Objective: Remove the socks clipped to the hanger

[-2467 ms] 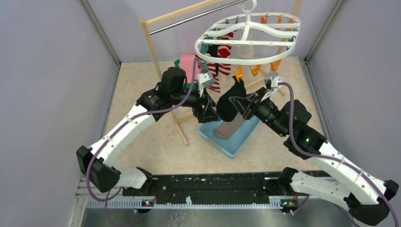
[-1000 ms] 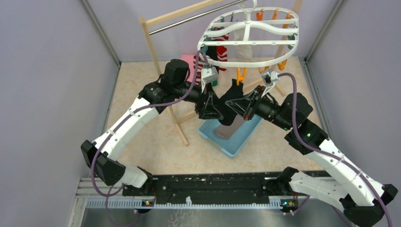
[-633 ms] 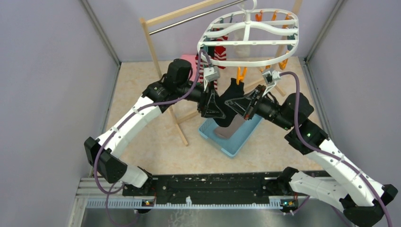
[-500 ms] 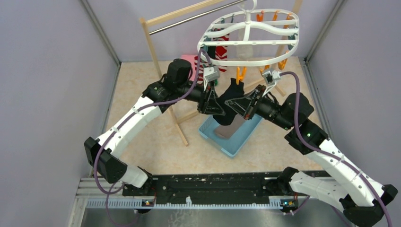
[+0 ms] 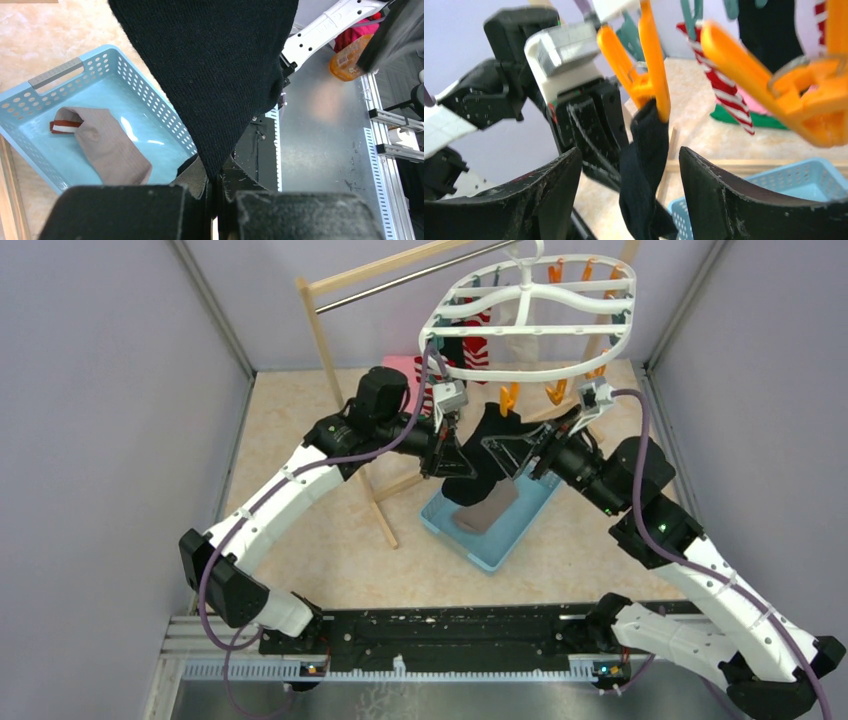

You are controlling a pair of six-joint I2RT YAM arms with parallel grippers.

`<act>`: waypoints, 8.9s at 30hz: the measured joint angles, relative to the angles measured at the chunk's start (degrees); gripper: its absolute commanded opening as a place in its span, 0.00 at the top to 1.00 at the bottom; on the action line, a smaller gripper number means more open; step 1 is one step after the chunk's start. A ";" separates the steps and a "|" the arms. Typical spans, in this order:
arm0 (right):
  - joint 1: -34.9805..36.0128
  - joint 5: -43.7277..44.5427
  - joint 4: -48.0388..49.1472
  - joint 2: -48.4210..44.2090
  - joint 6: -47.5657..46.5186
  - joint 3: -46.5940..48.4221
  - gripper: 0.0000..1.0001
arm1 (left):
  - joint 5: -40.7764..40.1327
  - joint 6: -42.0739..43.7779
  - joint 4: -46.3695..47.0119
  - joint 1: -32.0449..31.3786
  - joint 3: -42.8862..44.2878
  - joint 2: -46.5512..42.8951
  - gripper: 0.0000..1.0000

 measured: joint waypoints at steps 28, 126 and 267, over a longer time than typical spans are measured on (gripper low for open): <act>-0.04 12.11 13.46 4.44 -4.57 5.44 0.59 | -9.73 4.26 -0.35 -5.38 -0.07 0.00 1.00; -3.06 36.20 -1.44 0.87 -12.17 9.99 0.90 | -28.76 5.79 3.58 7.32 -5.29 0.48 0.38; -6.73 -11.37 46.60 -6.10 16.24 -37.86 1.00 | 0.17 -10.19 6.01 3.17 -0.35 3.06 0.13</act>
